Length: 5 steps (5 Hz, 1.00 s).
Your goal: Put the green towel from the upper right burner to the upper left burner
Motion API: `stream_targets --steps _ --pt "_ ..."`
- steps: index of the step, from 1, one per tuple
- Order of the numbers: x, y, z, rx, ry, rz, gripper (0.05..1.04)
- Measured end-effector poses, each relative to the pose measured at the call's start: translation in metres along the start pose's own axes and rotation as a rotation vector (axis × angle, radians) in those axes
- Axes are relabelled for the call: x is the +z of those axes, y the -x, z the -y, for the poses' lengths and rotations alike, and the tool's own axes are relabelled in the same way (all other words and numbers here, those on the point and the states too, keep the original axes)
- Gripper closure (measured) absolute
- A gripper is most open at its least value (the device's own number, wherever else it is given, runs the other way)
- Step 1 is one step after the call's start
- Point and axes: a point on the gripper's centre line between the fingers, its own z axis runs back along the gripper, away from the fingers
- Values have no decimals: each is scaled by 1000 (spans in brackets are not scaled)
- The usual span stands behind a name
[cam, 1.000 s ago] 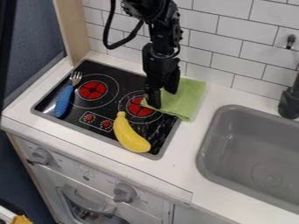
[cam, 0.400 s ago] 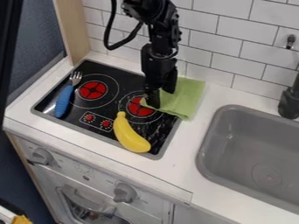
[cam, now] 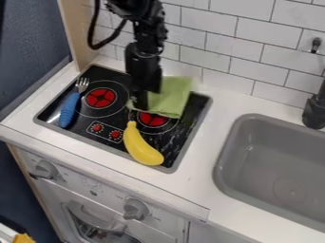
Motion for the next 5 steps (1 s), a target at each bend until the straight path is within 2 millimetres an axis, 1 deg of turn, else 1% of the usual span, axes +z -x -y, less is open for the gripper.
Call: stream_targets --steps 2,3,4,5 --pt "-6 -35 0 142 -43 18 83" --pt "-9 -58 -6 222 -59 27 83" --pt "-10 -69 -5 276 -83 32 83" --pt "-8 -71 -5 291 -91 34 83"
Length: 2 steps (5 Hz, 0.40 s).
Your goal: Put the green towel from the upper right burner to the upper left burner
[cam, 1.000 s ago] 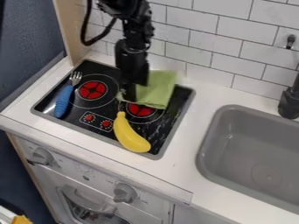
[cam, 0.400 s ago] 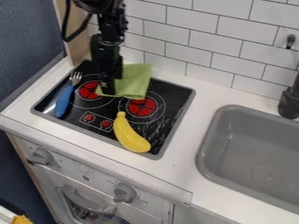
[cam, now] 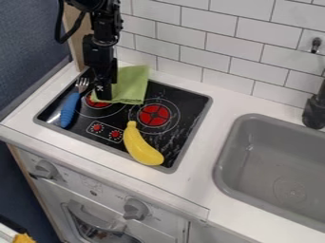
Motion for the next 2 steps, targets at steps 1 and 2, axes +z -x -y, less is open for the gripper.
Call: stream_targets --steps 1,2 --pt "3 0 4 15 15 -2 83" --pt "2 0 3 25 15 -4 83"
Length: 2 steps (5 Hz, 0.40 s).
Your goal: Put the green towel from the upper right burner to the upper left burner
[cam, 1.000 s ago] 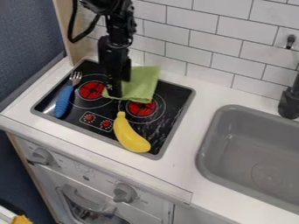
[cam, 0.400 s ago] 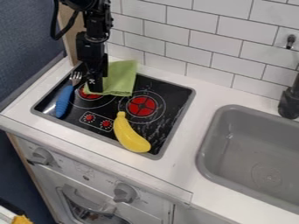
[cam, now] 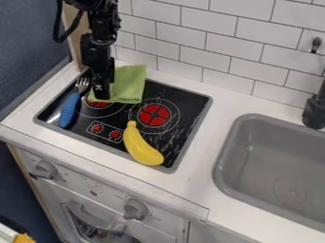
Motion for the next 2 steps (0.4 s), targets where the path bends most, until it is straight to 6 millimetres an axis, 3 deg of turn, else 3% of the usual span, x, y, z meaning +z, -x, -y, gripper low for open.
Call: stream_targets --steps 2 --pt "41 -10 5 -5 114 13 83"
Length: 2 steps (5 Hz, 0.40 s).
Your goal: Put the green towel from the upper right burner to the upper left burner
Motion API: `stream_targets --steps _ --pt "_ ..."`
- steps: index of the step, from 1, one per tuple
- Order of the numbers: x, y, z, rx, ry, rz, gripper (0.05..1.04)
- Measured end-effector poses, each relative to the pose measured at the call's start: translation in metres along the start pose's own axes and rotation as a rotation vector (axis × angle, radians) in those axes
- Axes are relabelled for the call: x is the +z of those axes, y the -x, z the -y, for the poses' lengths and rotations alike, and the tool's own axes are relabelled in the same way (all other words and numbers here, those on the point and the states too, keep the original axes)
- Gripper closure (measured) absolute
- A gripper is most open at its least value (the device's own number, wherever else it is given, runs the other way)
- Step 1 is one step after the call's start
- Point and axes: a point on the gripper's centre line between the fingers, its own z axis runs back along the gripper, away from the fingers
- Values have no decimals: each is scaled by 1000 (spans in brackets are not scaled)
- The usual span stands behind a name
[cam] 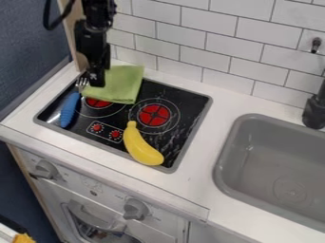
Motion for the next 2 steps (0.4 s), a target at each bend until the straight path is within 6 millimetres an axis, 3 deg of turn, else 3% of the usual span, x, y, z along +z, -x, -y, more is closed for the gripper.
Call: stream_targets --steps 1,2 --pt "16 -2 4 0 39 -5 83" --pt "17 -2 5 2 40 -6 83"
